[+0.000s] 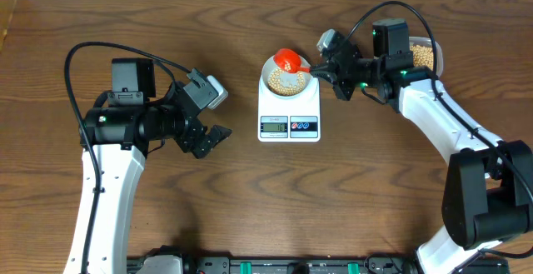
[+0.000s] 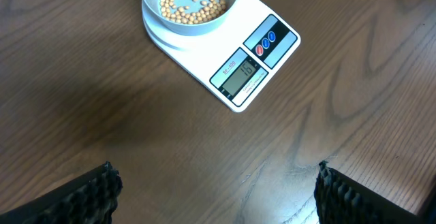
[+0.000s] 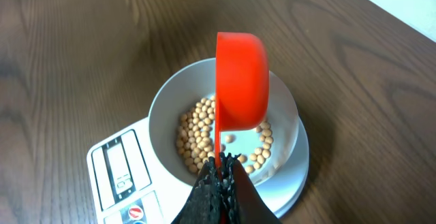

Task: Scoop item into bowl and weigh 50g on scale
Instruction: 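Tilt the scoop over the white bowl to pour soybeans in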

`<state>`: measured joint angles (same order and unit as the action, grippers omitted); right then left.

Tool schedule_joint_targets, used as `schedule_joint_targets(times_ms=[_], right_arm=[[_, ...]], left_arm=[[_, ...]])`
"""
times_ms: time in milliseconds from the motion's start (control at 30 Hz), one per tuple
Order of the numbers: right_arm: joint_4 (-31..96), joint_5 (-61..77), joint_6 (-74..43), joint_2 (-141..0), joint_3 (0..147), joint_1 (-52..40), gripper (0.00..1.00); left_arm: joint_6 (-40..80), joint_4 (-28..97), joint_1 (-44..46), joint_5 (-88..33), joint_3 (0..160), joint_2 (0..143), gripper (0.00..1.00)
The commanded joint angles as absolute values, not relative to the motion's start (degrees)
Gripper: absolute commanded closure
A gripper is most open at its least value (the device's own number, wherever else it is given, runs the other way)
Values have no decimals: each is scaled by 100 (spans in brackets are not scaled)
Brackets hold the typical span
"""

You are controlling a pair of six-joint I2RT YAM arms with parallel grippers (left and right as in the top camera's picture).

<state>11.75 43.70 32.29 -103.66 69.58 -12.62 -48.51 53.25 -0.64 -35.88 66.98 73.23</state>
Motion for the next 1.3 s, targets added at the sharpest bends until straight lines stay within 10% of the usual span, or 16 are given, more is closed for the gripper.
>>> schedule_joint_targets(times_ms=[0, 1267], right_arm=[[1175, 4322, 3590, -10259, 6965, -1284, 99], [836, 4493, 3559, -9284, 6965, -956, 99]], left_arm=[[-4945, 5328, -95, -3647, 6827, 7286, 7], [-4945, 5328, -95, -3647, 6827, 7286, 7]])
